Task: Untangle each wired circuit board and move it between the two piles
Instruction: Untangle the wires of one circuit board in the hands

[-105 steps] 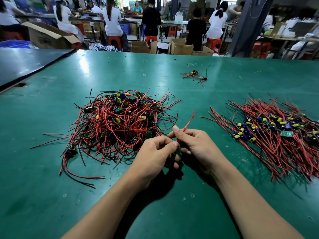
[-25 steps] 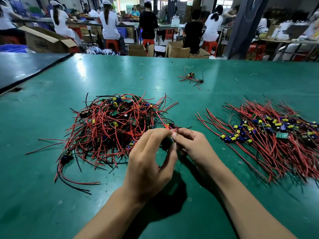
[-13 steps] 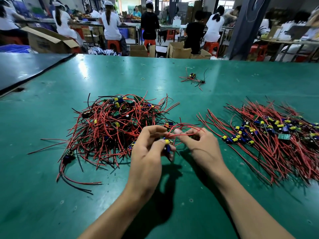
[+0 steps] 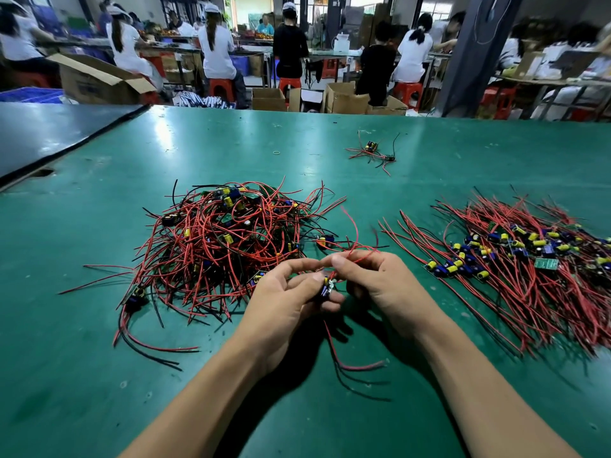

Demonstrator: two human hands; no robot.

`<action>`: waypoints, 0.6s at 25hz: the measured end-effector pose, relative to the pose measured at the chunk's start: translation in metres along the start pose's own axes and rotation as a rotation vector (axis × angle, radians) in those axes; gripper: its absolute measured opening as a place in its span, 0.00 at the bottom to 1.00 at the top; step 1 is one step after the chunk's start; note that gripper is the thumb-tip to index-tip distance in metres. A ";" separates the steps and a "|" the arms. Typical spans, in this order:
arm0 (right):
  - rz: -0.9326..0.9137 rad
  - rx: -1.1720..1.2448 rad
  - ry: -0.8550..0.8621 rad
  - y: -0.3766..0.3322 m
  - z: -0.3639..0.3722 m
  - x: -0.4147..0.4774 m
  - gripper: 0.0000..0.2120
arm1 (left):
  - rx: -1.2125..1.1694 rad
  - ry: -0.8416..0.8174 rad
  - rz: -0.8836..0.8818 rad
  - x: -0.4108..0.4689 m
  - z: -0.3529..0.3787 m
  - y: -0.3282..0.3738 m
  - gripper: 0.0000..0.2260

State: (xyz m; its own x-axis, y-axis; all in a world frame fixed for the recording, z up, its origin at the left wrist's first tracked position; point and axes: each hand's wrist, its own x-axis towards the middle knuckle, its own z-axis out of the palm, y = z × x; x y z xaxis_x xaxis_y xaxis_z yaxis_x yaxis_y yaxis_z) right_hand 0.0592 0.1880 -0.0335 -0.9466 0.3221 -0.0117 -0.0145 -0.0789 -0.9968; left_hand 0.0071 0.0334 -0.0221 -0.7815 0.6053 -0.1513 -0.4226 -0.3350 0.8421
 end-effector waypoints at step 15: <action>0.033 -0.053 -0.066 -0.002 0.010 -0.006 0.11 | 0.420 0.013 0.115 0.003 -0.002 -0.010 0.07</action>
State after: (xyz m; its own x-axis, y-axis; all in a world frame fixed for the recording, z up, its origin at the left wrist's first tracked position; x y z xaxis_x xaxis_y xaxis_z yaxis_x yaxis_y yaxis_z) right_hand 0.0617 0.1771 -0.0302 -0.9656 0.2569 -0.0413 0.0327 -0.0377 -0.9988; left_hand 0.0077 0.0367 -0.0319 -0.8194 0.5711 -0.0484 -0.1110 -0.0753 0.9910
